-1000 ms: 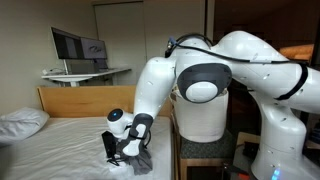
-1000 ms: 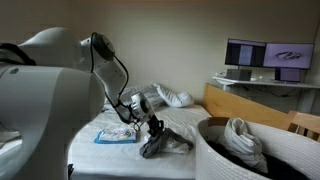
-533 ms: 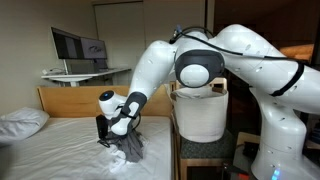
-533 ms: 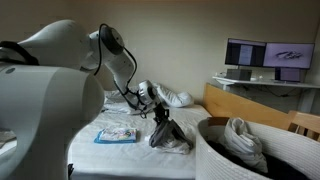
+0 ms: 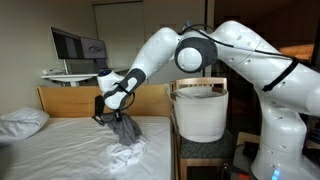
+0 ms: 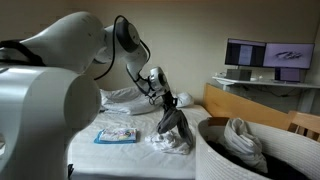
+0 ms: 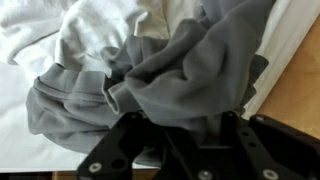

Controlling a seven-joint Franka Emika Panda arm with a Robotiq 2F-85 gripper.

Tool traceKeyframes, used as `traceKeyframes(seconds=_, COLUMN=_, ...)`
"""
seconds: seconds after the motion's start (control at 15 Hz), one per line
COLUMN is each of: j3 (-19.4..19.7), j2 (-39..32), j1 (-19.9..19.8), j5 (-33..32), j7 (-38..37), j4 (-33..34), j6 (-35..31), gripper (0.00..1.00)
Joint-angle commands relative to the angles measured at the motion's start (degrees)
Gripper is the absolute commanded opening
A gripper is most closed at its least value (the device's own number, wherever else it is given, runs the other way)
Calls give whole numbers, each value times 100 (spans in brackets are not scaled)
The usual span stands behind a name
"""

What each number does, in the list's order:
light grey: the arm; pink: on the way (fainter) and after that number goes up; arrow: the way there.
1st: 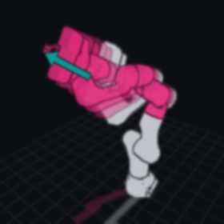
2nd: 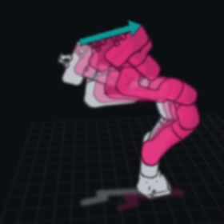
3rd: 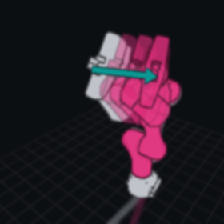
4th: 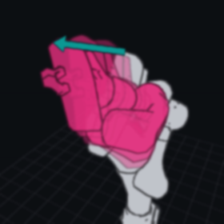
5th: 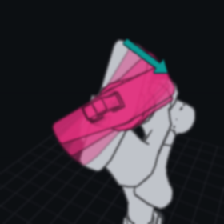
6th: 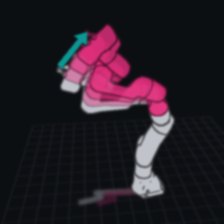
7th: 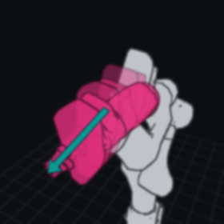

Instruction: Put the clothes in the laundry bag

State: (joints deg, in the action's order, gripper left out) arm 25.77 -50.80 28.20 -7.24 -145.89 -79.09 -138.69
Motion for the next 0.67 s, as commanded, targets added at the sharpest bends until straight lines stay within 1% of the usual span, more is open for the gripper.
traceKeyframes(seconds=0.0, j3=-593, j2=219, j1=-648, j5=-255, j7=164, j4=627, j6=689, gripper=10)
traceKeyframes(seconds=0.13, j3=-797, j2=244, j1=-911, j5=-279, j7=173, j4=1006, j6=1012, gripper=10)
traceKeyframes(seconds=0.27, j3=-904, j2=298, j1=-1086, j5=-289, j7=84, j4=1314, j6=1284, gripper=10)
traceKeyframes(seconds=0.33, j3=-917, j2=337, j1=-1145, j5=-318, j7=24, j4=1420, j6=1361, gripper=10)
traceKeyframes(seconds=0.47, j3=-942, j2=413, j1=-1252, j5=-422, j7=143, j4=1715, j6=1760, gripper=10)
traceKeyframes(seconds=0.6, j3=-941, j2=546, j1=-1317, j5=-660, j7=350, j4=1917, j6=2276, gripper=10)
